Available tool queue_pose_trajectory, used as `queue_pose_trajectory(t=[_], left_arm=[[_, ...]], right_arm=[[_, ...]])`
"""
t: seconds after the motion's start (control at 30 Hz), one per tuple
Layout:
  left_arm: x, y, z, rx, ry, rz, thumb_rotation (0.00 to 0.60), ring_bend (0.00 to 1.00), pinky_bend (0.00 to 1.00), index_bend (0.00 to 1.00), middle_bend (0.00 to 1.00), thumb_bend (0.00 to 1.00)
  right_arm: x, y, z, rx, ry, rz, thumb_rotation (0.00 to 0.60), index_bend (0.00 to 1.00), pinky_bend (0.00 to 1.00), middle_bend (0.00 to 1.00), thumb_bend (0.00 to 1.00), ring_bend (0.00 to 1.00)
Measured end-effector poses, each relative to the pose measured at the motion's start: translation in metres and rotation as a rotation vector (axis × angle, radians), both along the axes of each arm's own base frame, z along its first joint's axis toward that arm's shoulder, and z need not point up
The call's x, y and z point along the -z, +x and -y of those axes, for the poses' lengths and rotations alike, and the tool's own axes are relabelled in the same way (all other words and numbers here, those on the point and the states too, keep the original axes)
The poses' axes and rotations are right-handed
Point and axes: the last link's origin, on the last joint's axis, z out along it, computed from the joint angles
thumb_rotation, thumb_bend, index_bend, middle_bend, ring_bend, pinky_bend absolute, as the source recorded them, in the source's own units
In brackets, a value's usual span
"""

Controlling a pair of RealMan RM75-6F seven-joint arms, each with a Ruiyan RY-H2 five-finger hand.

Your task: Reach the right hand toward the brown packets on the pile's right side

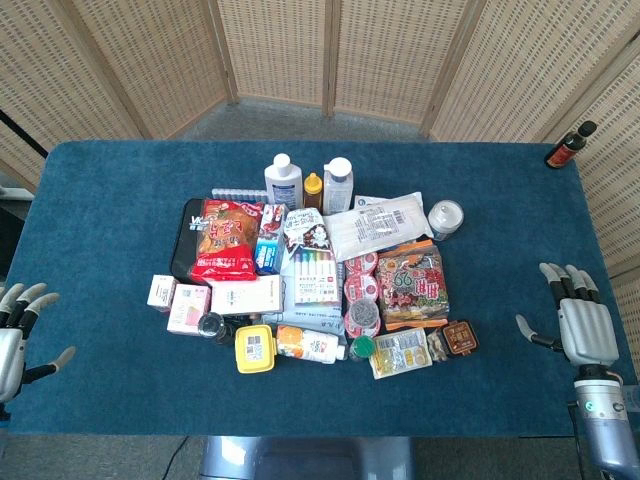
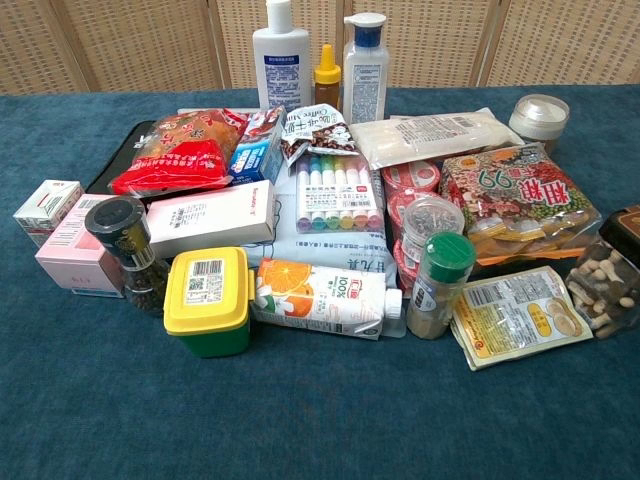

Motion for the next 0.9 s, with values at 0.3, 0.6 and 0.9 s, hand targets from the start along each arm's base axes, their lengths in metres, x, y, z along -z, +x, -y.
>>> queue_pose_trajectory(t=[0.3, 0.6, 0.9], left_arm=[[-0.0027, -0.0025, 0.0057, 0.0, 0.018, 0.008, 0.571, 0.11, 0.0, 0.23, 0.19, 0.18], [-0.0064, -0.0038, 0.0051, 0.005, 0.025, 0.009, 0.568, 0.11, 0.0, 0.23, 0.19, 0.18], [-0.0045, -0.0026, -0.0004, 0.005, 0.014, 0.01, 0.569, 0.11, 0.0, 0.23, 0.19, 0.18]], right_arm=[[0.0031, 0.0008, -0.0008, -0.008, 0.011, 0.022, 0.397, 0.0, 0.0, 0.12, 0.33, 0.0], [0.0062, -0.0011, -0.0001, -0.004, 0.024, 0.058, 0.414, 0.0, 0.0, 0.12, 0.33, 0.0], [0.0077, -0.008, 0.0005, 0.02, 0.104, 0.095, 0.467, 0.0, 0.0, 0.07, 0.34, 0.0]])
